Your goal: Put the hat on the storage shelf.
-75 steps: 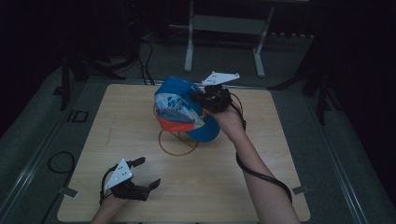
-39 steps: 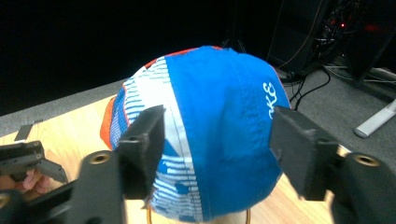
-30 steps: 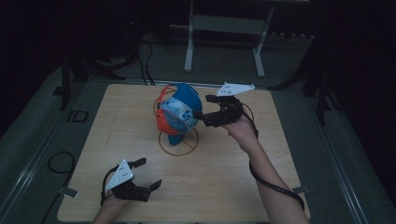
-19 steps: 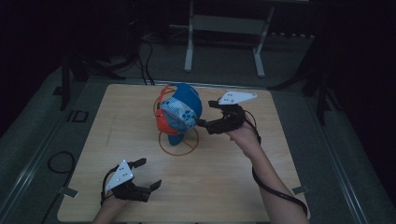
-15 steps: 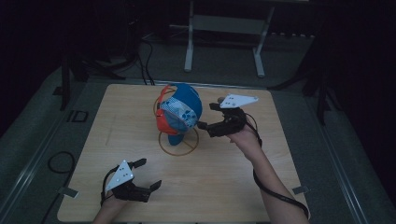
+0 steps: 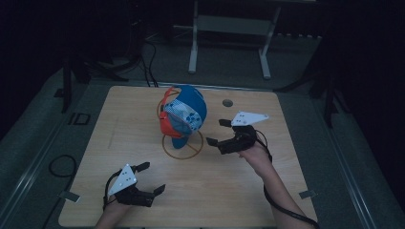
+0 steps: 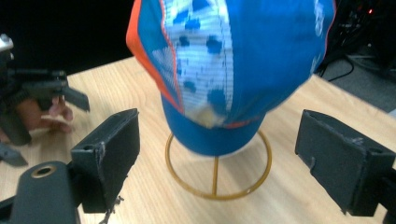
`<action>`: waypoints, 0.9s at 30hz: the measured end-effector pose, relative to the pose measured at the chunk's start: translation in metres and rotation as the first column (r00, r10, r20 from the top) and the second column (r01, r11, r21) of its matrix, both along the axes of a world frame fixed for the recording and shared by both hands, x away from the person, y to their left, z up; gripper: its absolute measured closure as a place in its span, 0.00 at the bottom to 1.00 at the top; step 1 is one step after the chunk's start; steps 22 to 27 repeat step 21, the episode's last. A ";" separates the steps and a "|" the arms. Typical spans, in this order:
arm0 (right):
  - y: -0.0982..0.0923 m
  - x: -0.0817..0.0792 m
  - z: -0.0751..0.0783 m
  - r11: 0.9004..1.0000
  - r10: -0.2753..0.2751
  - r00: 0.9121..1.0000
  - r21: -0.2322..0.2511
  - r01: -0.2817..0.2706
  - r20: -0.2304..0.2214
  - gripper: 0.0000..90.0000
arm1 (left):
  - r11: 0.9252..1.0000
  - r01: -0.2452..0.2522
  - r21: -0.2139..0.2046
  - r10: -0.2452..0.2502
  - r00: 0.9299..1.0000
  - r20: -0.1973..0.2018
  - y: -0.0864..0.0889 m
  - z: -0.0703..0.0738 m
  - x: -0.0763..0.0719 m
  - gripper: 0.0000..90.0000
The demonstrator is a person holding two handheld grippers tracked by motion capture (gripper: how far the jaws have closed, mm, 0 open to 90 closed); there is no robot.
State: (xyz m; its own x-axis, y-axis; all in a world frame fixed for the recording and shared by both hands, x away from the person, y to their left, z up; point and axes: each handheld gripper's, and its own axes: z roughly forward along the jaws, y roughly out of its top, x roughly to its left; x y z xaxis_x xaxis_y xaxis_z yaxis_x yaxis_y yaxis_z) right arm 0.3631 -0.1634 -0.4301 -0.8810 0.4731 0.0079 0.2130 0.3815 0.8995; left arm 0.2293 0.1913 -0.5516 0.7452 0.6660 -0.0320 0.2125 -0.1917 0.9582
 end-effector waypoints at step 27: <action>-0.029 -0.018 -0.074 0.999 0.019 0.996 -0.035 -0.023 -0.087 0.15 | 1.000 0.004 -0.002 -0.004 1.000 0.001 0.000 0.000 0.000 0.03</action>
